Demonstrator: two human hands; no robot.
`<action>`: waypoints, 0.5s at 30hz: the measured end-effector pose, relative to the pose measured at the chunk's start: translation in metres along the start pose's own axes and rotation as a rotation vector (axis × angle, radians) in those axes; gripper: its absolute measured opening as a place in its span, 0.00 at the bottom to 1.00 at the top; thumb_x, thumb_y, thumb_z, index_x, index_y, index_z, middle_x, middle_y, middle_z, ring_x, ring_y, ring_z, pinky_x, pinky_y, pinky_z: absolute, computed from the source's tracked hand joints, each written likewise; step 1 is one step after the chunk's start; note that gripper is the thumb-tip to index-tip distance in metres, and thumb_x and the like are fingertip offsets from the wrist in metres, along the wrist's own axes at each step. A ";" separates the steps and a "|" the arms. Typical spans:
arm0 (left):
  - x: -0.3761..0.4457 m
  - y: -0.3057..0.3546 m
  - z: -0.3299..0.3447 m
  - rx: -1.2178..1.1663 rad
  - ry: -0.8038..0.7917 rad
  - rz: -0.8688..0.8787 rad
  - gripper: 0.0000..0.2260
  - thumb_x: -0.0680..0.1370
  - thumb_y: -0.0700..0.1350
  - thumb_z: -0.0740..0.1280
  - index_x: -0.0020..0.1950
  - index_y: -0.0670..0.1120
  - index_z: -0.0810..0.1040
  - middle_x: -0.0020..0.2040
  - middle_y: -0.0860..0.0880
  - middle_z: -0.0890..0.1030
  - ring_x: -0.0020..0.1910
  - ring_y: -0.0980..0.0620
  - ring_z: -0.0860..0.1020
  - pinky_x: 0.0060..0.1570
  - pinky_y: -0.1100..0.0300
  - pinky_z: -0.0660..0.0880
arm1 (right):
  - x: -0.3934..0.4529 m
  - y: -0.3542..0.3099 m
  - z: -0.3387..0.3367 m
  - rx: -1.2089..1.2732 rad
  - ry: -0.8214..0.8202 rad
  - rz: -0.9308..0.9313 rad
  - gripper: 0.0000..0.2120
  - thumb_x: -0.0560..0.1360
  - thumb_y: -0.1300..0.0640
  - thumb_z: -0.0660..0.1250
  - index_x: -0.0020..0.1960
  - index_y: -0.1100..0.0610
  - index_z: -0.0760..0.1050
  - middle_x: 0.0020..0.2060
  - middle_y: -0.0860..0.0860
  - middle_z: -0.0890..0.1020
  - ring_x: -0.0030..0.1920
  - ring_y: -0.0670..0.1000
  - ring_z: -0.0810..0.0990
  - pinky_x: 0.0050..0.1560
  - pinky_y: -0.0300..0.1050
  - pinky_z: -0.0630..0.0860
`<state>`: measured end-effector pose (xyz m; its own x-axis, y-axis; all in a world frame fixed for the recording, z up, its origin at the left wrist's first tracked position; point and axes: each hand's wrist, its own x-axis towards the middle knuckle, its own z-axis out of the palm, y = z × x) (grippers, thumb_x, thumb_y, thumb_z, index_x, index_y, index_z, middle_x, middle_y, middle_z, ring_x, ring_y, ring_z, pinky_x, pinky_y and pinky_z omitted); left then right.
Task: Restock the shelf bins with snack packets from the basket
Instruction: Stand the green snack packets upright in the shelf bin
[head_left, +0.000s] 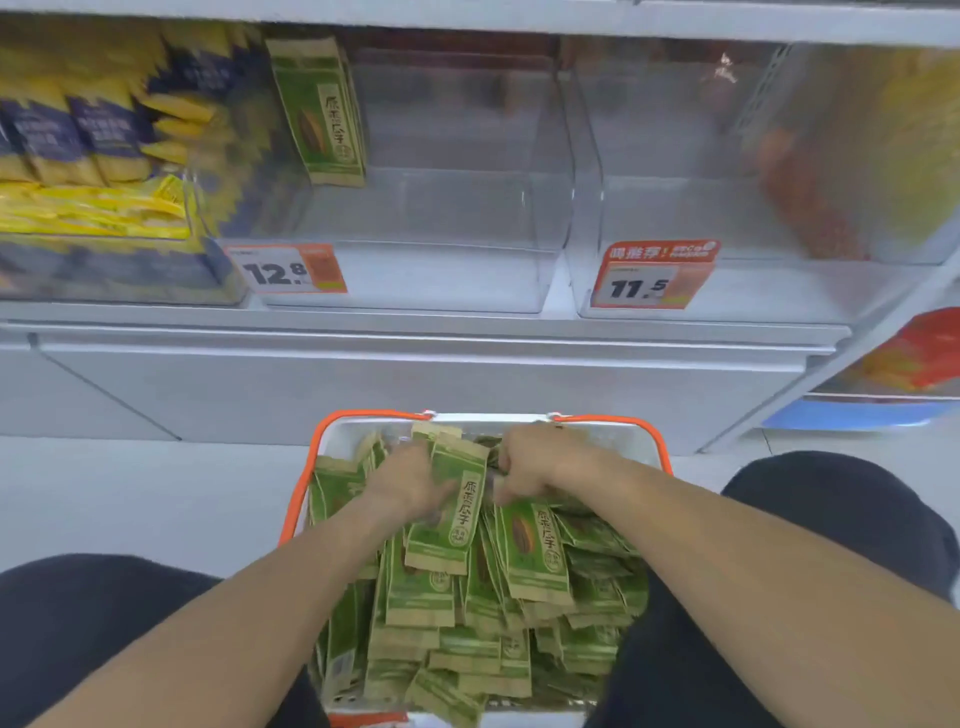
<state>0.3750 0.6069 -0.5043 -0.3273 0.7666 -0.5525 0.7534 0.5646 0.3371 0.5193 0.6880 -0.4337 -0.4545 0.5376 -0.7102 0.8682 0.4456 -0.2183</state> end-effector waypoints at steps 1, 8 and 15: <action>0.000 0.000 0.007 -0.025 -0.032 -0.027 0.27 0.76 0.54 0.72 0.68 0.41 0.69 0.54 0.45 0.82 0.37 0.58 0.79 0.58 0.51 0.77 | 0.002 0.002 0.007 0.005 -0.029 0.025 0.13 0.74 0.50 0.74 0.39 0.57 0.75 0.37 0.51 0.77 0.35 0.50 0.76 0.38 0.44 0.75; 0.000 0.007 0.002 -0.002 0.082 0.039 0.22 0.78 0.50 0.70 0.66 0.42 0.70 0.58 0.44 0.78 0.36 0.57 0.76 0.51 0.57 0.75 | 0.005 0.027 0.050 0.040 -0.051 0.191 0.22 0.75 0.40 0.70 0.46 0.60 0.74 0.41 0.51 0.78 0.42 0.52 0.78 0.48 0.46 0.77; -0.015 0.038 0.015 0.030 -0.327 0.069 0.15 0.79 0.58 0.65 0.49 0.46 0.77 0.40 0.46 0.85 0.38 0.50 0.84 0.52 0.56 0.79 | 0.005 0.029 0.069 0.127 0.000 0.220 0.48 0.63 0.44 0.81 0.73 0.62 0.62 0.65 0.57 0.75 0.65 0.58 0.75 0.63 0.50 0.75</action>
<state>0.4175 0.6120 -0.4947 -0.0782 0.6613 -0.7461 0.7857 0.5015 0.3622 0.5555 0.6543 -0.4893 -0.2523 0.6118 -0.7497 0.9641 0.2250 -0.1408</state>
